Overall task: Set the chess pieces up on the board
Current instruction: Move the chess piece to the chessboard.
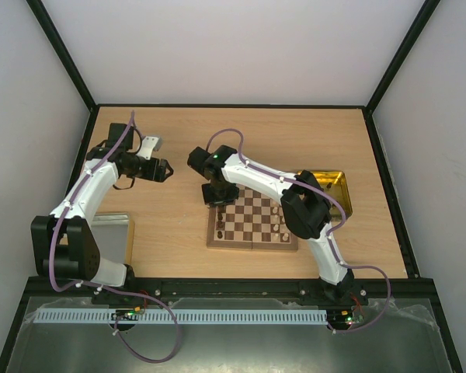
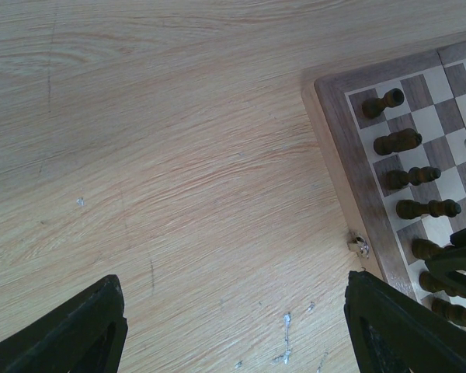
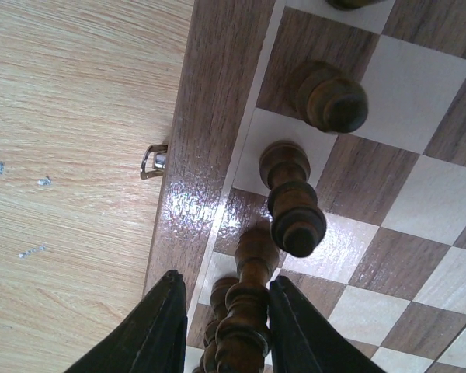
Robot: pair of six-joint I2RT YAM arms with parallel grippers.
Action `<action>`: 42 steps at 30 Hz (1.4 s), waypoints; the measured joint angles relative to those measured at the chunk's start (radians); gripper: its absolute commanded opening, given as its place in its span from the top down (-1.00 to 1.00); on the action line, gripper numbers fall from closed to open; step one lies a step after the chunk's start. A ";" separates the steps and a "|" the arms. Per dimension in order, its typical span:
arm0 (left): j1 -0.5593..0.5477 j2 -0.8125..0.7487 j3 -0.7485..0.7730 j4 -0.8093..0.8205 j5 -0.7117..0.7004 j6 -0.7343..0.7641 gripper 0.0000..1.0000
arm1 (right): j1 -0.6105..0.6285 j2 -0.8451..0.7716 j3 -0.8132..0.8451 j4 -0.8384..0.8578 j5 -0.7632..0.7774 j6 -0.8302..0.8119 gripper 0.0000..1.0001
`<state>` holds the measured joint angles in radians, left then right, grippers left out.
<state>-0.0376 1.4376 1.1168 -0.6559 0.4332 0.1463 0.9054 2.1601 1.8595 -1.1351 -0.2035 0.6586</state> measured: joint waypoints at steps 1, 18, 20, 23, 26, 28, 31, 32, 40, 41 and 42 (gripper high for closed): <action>0.000 0.000 0.000 0.000 0.000 0.000 -0.54 | 0.000 0.000 0.000 0.002 0.000 0.000 0.45; 0.002 0.000 0.000 0.000 -0.005 0.000 -0.54 | 0.000 0.000 -0.024 0.017 0.000 0.002 0.52; 0.003 0.000 0.000 0.000 -0.005 0.000 -0.54 | 0.000 0.000 -0.032 0.019 0.000 0.005 0.55; 0.003 0.000 -0.001 0.000 -0.006 0.000 -0.54 | 0.000 0.000 -0.040 0.022 0.000 0.008 0.58; 0.003 0.000 -0.002 0.000 -0.006 0.000 -0.54 | 0.000 0.000 -0.041 0.023 0.000 0.010 0.57; 0.003 0.000 -0.002 0.000 -0.007 0.000 -0.54 | 0.000 0.000 -0.041 0.023 0.000 0.011 0.55; 0.003 0.000 -0.002 0.000 -0.007 0.000 -0.54 | 0.000 0.000 -0.041 0.023 0.000 0.013 0.43; 0.003 0.000 -0.002 0.000 -0.007 0.000 -0.54 | 0.000 0.000 -0.041 0.023 0.000 0.017 0.41; 0.003 -0.002 -0.002 0.000 -0.007 0.000 -0.54 | 0.000 0.000 -0.041 0.023 0.001 0.019 0.25; 0.003 -0.002 -0.002 0.000 -0.007 0.000 -0.54 | 0.000 0.000 -0.041 0.022 0.001 0.019 0.23; 0.003 -0.003 -0.002 0.000 -0.007 0.000 -0.54 | 0.000 0.000 -0.041 0.023 0.001 0.022 0.19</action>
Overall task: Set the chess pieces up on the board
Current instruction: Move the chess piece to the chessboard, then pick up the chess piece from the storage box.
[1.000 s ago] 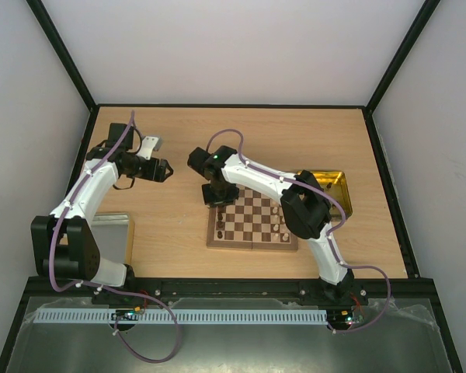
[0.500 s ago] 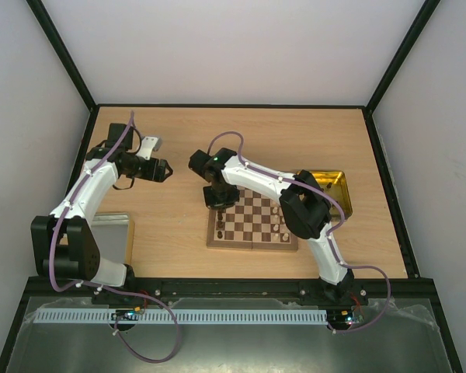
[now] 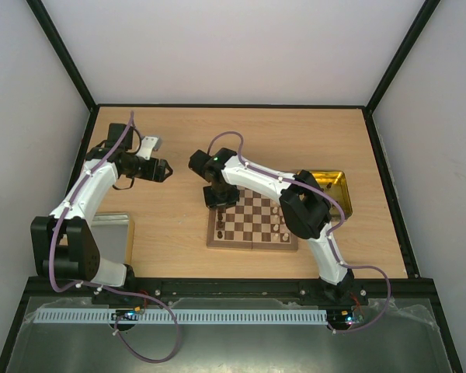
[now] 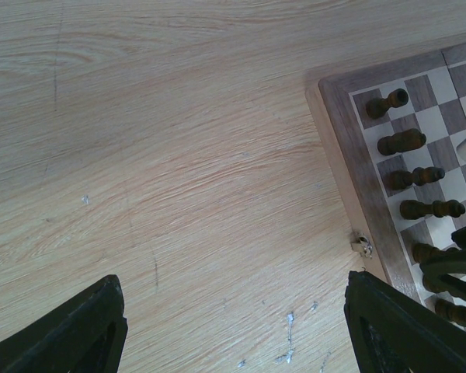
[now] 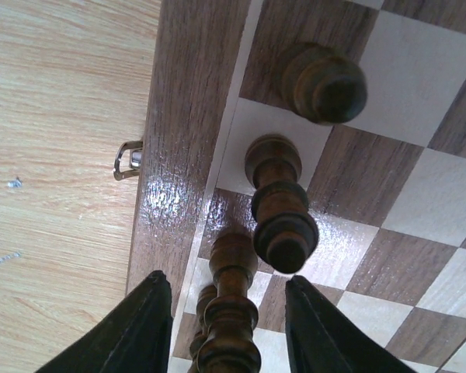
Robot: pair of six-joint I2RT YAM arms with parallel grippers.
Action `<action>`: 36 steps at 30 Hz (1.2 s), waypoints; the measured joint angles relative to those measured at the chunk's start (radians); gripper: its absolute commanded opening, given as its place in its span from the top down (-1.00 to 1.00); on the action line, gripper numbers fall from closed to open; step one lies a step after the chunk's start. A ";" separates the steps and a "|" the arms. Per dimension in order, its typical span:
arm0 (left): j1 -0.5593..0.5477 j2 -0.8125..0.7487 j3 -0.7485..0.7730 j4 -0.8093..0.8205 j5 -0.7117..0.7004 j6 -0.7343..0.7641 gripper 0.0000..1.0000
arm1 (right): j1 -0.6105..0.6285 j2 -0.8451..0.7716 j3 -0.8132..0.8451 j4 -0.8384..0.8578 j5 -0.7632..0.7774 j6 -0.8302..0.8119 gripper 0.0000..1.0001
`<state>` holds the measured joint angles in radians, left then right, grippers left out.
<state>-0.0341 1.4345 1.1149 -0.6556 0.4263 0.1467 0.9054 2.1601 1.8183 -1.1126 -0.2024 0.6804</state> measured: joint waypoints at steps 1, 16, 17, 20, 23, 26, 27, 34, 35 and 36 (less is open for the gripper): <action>0.000 -0.001 0.000 0.000 0.000 0.000 -0.54 | 0.000 0.000 0.000 -0.001 0.001 -0.002 0.08; 0.000 -0.003 0.000 -0.002 0.000 0.003 -0.54 | -0.002 -0.004 0.054 -0.049 0.019 -0.003 -0.26; 0.000 -0.003 0.000 -0.003 0.000 0.003 -0.54 | -0.005 -0.010 0.066 -0.063 0.022 -0.004 -0.27; 0.000 -0.003 0.002 -0.017 0.000 0.008 -0.54 | -0.016 -0.064 0.079 -0.092 0.023 -0.007 -0.28; 0.000 -0.003 0.031 -0.052 -0.001 0.026 -0.54 | -0.051 -0.175 0.075 -0.111 0.011 -0.007 -0.28; 0.000 -0.003 0.081 -0.089 -0.004 0.048 -0.55 | -0.096 -0.288 0.069 -0.118 0.018 -0.014 -0.27; 0.000 -0.003 0.102 -0.104 -0.010 0.058 -0.56 | -0.111 -0.318 0.065 -0.119 0.027 -0.018 -0.26; 0.000 -0.008 0.183 -0.223 -0.085 0.115 -0.57 | -0.183 -0.427 -0.095 -0.044 0.065 -0.029 -0.26; 0.000 -0.014 0.183 -0.240 -0.097 0.121 -0.57 | -0.216 -0.440 -0.143 -0.017 0.066 -0.030 -0.26; 0.001 -0.021 0.184 -0.257 -0.106 0.126 -0.57 | -0.224 -0.441 -0.151 -0.014 0.066 -0.030 -0.24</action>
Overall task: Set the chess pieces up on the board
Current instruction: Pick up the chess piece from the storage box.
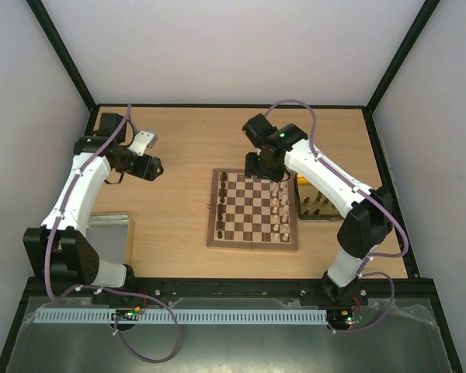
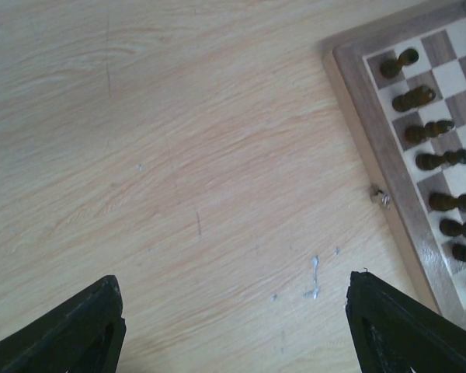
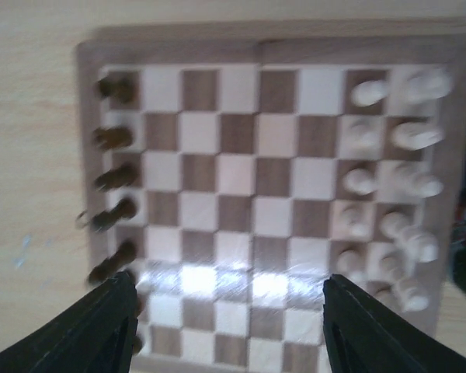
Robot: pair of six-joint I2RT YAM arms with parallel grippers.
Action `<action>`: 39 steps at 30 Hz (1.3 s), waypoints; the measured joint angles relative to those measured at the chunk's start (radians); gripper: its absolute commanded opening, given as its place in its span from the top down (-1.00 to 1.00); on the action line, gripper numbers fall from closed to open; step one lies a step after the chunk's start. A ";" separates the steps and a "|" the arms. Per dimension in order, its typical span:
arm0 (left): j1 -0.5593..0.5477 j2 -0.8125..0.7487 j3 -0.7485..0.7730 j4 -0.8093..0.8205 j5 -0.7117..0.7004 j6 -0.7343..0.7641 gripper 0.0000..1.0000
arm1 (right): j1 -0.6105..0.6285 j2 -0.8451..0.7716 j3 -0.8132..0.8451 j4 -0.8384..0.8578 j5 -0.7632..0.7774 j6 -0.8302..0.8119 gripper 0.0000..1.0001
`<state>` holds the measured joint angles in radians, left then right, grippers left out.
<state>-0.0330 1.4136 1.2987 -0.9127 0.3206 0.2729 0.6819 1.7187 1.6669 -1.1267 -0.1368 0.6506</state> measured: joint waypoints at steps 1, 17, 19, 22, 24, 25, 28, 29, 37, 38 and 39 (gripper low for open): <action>0.002 -0.006 0.000 -0.012 -0.005 0.006 -0.57 | -0.024 -0.005 -0.023 0.015 0.008 0.000 -0.23; 0.037 -0.049 -0.011 -0.099 0.016 0.033 -0.57 | -0.092 -0.041 -0.098 0.071 0.180 0.033 -0.23; 0.037 -0.049 -0.016 -0.097 0.016 0.027 -0.57 | -0.092 -0.047 -0.075 0.054 0.195 0.030 -0.23; 0.037 -0.053 -0.021 -0.098 0.014 0.019 -0.57 | -0.092 -0.072 -0.063 0.054 0.200 0.026 -0.22; 0.041 -0.059 -0.021 -0.100 0.011 0.018 -0.57 | -0.092 -0.093 -0.064 0.055 0.194 0.026 -0.22; 0.049 -0.060 -0.021 -0.103 0.011 0.019 -0.57 | -0.093 -0.103 -0.068 0.059 0.185 0.026 -0.22; 0.088 -0.059 -0.022 -0.107 0.002 0.023 -0.56 | -0.099 -0.136 -0.103 0.071 0.154 0.031 -0.22; 0.106 -0.059 -0.022 -0.107 0.000 0.023 -0.57 | -0.101 -0.143 -0.116 0.072 0.150 0.033 -0.22; 0.167 -0.034 -0.016 -0.106 0.050 0.007 -0.56 | -0.152 -0.127 -0.129 0.092 0.126 0.056 -0.22; 0.167 -0.020 -0.003 -0.106 0.060 0.002 -0.56 | -0.158 -0.117 -0.112 0.092 0.129 0.056 -0.22; 0.164 -0.008 0.007 -0.101 0.067 -0.003 -0.56 | -0.166 -0.103 -0.088 0.090 0.133 0.053 -0.22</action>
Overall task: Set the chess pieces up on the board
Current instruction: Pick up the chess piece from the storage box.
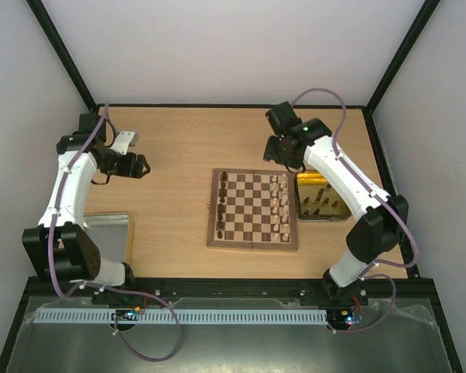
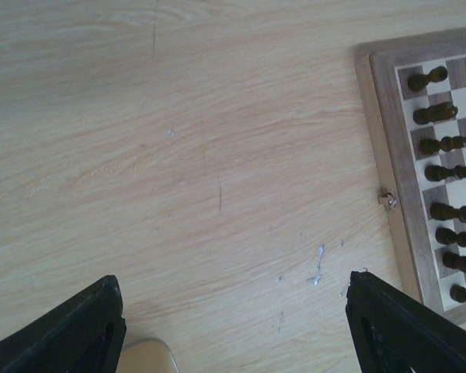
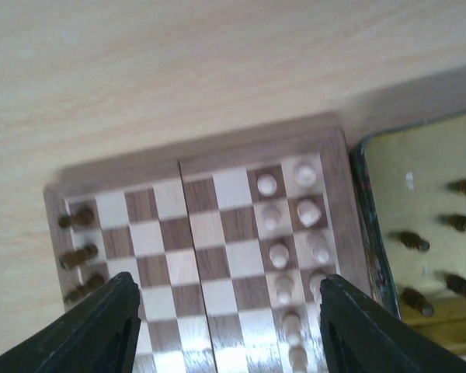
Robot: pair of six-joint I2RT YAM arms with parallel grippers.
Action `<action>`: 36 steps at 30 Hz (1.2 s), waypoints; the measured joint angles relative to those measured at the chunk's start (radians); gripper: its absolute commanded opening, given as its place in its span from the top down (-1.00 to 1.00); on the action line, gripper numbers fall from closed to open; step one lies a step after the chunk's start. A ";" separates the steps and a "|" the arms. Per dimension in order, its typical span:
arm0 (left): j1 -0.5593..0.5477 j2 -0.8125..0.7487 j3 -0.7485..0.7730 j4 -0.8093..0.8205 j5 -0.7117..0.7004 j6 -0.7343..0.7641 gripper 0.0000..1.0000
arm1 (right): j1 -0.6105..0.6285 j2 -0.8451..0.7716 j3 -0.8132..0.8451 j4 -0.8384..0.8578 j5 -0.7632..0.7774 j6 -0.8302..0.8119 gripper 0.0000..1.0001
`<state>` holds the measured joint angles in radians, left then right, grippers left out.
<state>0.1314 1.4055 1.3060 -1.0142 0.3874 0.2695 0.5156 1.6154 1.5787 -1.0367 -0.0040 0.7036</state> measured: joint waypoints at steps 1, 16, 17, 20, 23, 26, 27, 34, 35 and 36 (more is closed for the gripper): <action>-0.006 0.011 0.011 0.004 0.005 -0.005 -0.56 | -0.008 0.014 0.027 -0.002 0.004 -0.003 -0.22; -0.164 0.077 0.040 0.077 -0.058 -0.047 -0.56 | -0.275 0.260 0.256 -0.010 -0.088 -0.015 -0.22; -0.171 0.082 0.041 0.080 -0.060 -0.050 -0.56 | -0.275 0.293 0.308 -0.013 -0.082 -0.015 -0.23; -0.207 0.105 0.062 0.083 -0.069 -0.054 -0.56 | -0.273 0.352 0.428 -0.027 -0.063 -0.015 -0.22; -0.227 0.119 0.075 0.089 -0.063 -0.061 -0.56 | -0.270 0.364 0.477 -0.058 -0.034 -0.015 -0.18; -0.235 0.140 0.080 0.089 -0.049 -0.068 -0.55 | -0.276 0.363 0.471 -0.085 0.003 -0.011 -0.09; -0.240 0.153 0.086 0.089 -0.047 -0.071 -0.55 | -0.284 0.359 0.447 -0.079 0.003 -0.008 -0.07; -0.292 0.209 0.105 0.093 -0.040 -0.077 -0.55 | -0.406 0.282 0.209 -0.048 -0.016 0.019 0.08; -0.303 0.209 0.105 0.094 -0.040 -0.077 -0.55 | -0.418 0.264 0.182 -0.048 -0.013 0.020 0.09; -0.311 0.209 0.105 0.095 -0.040 -0.077 -0.55 | -0.425 0.237 0.144 -0.044 -0.007 0.022 0.10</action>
<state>-0.1795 1.6150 1.4109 -0.9188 0.3473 0.1921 0.0910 1.8523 1.7226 -1.0805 -0.0113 0.7258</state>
